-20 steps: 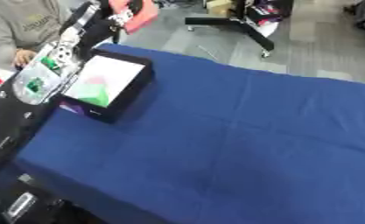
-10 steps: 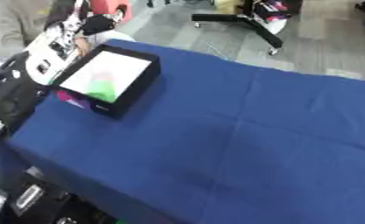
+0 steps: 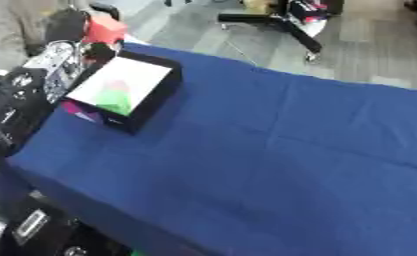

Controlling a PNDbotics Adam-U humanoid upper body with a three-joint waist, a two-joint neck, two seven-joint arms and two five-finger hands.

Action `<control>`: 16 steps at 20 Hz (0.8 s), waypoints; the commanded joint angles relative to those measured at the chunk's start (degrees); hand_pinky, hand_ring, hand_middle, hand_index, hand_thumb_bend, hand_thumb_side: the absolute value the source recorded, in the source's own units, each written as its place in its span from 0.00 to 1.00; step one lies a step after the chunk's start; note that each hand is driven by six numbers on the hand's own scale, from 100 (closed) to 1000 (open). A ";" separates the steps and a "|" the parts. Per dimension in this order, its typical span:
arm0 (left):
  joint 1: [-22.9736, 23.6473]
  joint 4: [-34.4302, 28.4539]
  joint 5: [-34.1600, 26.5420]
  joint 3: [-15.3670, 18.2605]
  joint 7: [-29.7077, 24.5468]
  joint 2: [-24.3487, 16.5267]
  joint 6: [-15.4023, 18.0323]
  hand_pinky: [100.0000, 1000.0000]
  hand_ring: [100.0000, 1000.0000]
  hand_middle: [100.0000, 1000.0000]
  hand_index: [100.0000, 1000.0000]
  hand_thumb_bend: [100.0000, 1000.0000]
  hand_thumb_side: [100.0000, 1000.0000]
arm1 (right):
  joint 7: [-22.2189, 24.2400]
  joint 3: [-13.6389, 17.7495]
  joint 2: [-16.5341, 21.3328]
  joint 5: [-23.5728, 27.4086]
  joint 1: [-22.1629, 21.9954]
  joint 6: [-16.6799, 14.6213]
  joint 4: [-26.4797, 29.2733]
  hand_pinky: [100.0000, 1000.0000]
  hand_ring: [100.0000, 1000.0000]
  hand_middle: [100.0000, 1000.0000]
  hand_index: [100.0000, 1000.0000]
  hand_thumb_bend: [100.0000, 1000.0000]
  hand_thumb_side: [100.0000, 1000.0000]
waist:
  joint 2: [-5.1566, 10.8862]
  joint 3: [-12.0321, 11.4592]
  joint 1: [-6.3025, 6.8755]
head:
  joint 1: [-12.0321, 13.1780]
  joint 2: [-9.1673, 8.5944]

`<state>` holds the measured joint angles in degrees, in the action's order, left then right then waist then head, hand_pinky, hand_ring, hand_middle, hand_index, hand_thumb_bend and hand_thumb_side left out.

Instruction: Pick up the objects with one hand, pass them to the other hand, and then place them into the box on the other side of the table.

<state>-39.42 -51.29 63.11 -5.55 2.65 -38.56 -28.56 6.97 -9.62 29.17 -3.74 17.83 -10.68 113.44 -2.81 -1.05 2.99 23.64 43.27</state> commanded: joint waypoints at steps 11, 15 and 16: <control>-1.17 6.66 -4.51 2.72 -0.11 2.19 -0.67 0.68 0.37 0.25 0.61 0.00 0.02 | 0.98 -0.04 0.34 -0.59 0.08 -0.29 1.15 0.89 1.00 0.92 0.93 0.65 0.47 | 0.62 0.23 -0.50 | -0.61 -0.17; -1.25 6.86 -6.23 2.69 2.69 2.37 -1.70 0.75 0.57 0.52 0.80 0.00 0.16 | 1.02 -0.04 0.28 -0.63 0.06 -0.29 1.15 0.89 1.00 0.92 0.93 0.65 0.47 | 0.56 0.35 -0.56 | -0.90 -0.28; -1.27 6.90 -6.57 2.74 3.67 2.39 -2.16 0.76 0.60 0.56 0.82 0.02 0.23 | 1.02 -0.04 0.26 -0.66 0.05 -0.30 1.15 0.89 1.00 0.92 0.93 0.65 0.47 | 0.55 0.36 -0.56 | -0.93 -0.28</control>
<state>-39.47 -44.09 57.13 -3.40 5.21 -34.67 -30.36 7.81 -9.94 28.78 -4.22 17.27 -10.85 113.44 -2.83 -0.72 2.46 22.87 43.24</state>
